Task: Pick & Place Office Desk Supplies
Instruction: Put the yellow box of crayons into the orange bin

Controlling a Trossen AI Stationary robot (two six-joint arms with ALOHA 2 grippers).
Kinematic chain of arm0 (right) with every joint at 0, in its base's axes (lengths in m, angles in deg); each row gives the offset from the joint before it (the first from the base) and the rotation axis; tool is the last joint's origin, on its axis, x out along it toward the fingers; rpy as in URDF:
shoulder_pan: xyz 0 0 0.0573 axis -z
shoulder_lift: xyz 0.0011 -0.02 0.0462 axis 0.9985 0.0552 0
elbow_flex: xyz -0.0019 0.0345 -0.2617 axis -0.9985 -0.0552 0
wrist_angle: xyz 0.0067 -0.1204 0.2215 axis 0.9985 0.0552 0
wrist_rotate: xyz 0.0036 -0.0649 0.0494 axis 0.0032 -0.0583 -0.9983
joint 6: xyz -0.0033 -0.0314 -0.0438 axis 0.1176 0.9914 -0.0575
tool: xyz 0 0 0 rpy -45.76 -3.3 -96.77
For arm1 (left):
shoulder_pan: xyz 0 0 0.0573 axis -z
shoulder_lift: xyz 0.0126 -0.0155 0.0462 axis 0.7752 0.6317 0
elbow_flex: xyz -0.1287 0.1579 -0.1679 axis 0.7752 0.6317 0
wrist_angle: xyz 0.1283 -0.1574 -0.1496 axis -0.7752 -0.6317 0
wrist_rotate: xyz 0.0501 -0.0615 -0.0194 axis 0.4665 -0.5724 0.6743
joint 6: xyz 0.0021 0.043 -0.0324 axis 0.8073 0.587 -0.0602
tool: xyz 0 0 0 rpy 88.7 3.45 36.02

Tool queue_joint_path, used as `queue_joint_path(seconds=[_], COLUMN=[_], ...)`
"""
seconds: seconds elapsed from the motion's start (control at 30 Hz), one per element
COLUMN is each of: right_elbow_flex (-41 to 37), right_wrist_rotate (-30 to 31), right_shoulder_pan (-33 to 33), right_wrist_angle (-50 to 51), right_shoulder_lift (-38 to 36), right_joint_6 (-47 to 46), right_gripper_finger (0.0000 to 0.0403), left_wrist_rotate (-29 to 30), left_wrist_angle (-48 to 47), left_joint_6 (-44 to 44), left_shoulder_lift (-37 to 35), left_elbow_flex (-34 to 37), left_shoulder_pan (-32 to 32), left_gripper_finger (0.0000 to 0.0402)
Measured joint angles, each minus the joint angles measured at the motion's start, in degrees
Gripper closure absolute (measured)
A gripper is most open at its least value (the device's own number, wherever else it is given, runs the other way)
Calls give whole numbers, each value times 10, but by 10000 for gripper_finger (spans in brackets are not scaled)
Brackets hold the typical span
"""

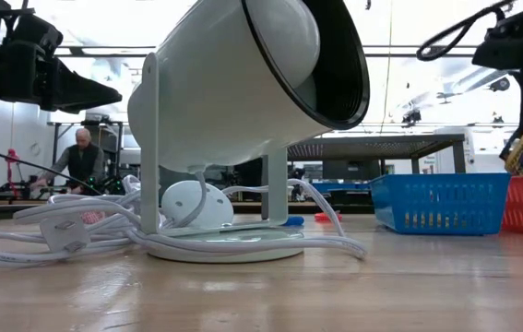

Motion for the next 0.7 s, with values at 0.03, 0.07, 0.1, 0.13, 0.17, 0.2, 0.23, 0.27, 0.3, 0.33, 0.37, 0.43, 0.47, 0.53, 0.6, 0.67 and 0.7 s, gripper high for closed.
queue_joint_path(seconds=[0.03, 0.07, 0.1, 0.13, 0.17, 0.2, 0.23, 0.27, 0.3, 0.33, 0.37, 0.43, 0.47, 0.53, 0.6, 0.67, 0.7], right_elbow_flex=[2, 4, 7, 9, 13, 17, 22, 26, 31, 35, 40, 49, 53, 61, 67, 71, 71], right_wrist_rotate=[-8, -17, -23, -28, -38, -50, -61, -68, -74, -79, -83, -93, -97, -107, -120, -135, -142], right_shoulder_pan=[0, 0, 0, -1, -1, 0, 0, 0, 0, 0, 0, 0, 0, 0, 0, 0, 0], right_wrist_angle=[-8, -13, -13, -10, -3, 6, 16, 25, 32, 36, 42, 54, 58, 60, 63, 64, 64], right_shoulder_lift=[-2, -4, -4, -4, -4, -4, -4, -4, -3, -3, -3, -3, -3, -3, -3, -3, -3], right_joint_6=[1, 2, 2, 2, 2, 2, 2, 2, 2, 2, 2, 2, 2, 2, 2, 2, 2], right_gripper_finger=[394, 394, 394, 394, 394, 394, 394, 394, 394, 394, 394, 394, 394, 394, 394, 394, 394], left_wrist_rotate=[0, 0, 0, 0, 0, 0, 0, 0, 0, 0, 0, 0, 0, 0, 0, 0, 0], left_wrist_angle=[0, 0, 0, 0, 0, 0, 0, 0, 0, 0, 0, 0, 0, 0, 0, 0, 0], left_joint_6=[0, 0, 0, 0, 0, 0, 0, 0, 0, 0, 0, 0, 0, 0, 0, 0, 0], left_shoulder_lift=[0, 0, 0, 0, 0, 0, 0, 0, 0, 0, 0, 0, 0, 0, 0, 0, 0], left_elbow_flex=[0, 0, 0, 0, 0, 0, 0, 0, 0, 0, 0, 0, 0, 0, 0, 0, 0], left_shoulder_pan=[0, 0, 0, 0, 0, 0, 0, 0, 0, 0, 0, 0, 0, 0, 0, 0, 0], left_gripper_finger=[243, 243, 243, 243, 243, 243, 243, 243, 243, 243, 243, 243, 243, 243, 243, 242, 243])
